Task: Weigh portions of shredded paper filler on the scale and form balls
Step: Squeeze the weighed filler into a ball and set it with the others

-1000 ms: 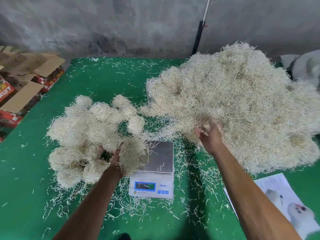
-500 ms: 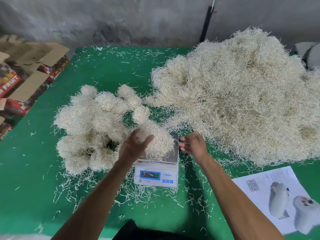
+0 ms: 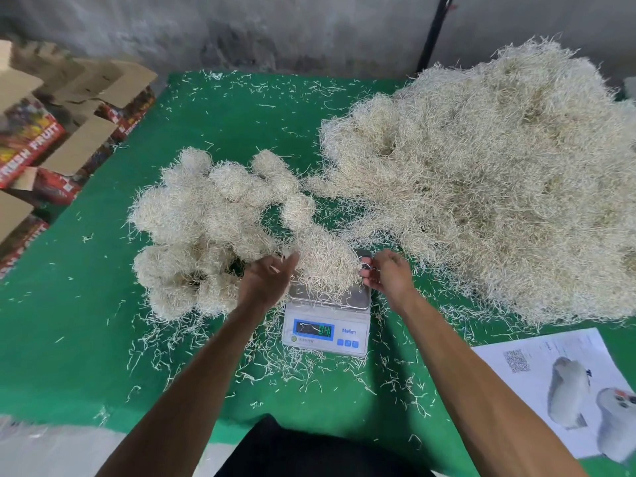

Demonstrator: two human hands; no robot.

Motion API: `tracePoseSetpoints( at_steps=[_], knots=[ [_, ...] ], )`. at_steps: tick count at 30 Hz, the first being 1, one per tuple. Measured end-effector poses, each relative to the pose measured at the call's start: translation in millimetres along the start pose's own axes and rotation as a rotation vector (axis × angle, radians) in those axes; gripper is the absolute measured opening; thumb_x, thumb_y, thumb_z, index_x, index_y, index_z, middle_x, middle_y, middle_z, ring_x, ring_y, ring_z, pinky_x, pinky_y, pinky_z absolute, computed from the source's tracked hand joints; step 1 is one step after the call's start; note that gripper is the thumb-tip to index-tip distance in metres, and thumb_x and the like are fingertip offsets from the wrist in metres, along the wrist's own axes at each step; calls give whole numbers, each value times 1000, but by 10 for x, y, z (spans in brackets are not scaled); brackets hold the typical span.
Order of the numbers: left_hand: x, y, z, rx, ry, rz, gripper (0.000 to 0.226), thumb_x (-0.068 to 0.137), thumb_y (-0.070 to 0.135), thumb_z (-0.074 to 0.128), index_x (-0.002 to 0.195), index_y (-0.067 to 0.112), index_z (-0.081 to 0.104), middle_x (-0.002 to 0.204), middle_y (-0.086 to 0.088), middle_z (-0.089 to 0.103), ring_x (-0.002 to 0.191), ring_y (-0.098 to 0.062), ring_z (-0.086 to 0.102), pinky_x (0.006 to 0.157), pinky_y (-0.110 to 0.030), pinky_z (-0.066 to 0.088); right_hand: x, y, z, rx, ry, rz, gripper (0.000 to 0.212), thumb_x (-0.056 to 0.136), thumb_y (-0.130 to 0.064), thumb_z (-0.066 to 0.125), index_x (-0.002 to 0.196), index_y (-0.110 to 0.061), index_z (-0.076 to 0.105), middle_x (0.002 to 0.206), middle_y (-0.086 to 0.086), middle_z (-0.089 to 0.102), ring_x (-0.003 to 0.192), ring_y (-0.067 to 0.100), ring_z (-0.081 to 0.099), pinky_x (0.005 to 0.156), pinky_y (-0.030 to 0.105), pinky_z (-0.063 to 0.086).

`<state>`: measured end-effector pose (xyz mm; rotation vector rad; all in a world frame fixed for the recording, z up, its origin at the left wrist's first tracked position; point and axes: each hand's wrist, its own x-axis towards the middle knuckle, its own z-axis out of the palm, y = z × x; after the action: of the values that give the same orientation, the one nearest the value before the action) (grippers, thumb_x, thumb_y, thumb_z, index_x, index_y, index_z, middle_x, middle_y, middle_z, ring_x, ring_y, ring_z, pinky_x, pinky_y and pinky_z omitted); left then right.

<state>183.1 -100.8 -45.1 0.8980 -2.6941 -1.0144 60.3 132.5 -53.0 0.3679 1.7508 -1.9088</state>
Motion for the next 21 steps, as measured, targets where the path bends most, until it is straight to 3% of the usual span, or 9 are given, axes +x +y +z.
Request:
tracePoseSetpoints(
  at_steps=[7,11,13,15,21],
  knots=[
    [-48,-55,28,-21,-31,-25,62,89,77,44,72,20,63,58,8,62,45,-3,56,44,-15,37,15,0,41,-13,-1,-10,20,109,-10,46,128,-5,52,110,16,73,67,19,69,68,36,60],
    [-33,-71,9,-32,-37,-29,59,90,75,46,74,21,63,63,8,63,50,-3,60,46,-16,40,19,-26,80,11,27,13,20,109,-12,46,127,-4,54,105,16,72,60,19,68,57,31,59],
    [-19,-64,-6,-44,-25,-4,58,91,71,48,63,20,55,53,11,53,34,4,44,38,-11,30,19,-26,89,15,49,24,19,109,-13,48,126,-5,54,103,16,73,57,18,67,54,31,58],
    [-7,-50,-23,-72,-14,24,59,92,68,51,56,22,47,46,12,42,26,-1,34,32,-11,22,22,-18,87,23,70,35,19,109,-12,48,126,-6,54,100,16,74,54,17,65,52,29,58],
    [45,-45,-62,14,-8,88,59,94,68,45,54,25,39,45,13,35,27,-3,24,33,-13,16,12,-12,88,37,76,51,18,110,-14,46,123,-7,56,88,10,75,49,13,60,46,26,52]
  ],
)
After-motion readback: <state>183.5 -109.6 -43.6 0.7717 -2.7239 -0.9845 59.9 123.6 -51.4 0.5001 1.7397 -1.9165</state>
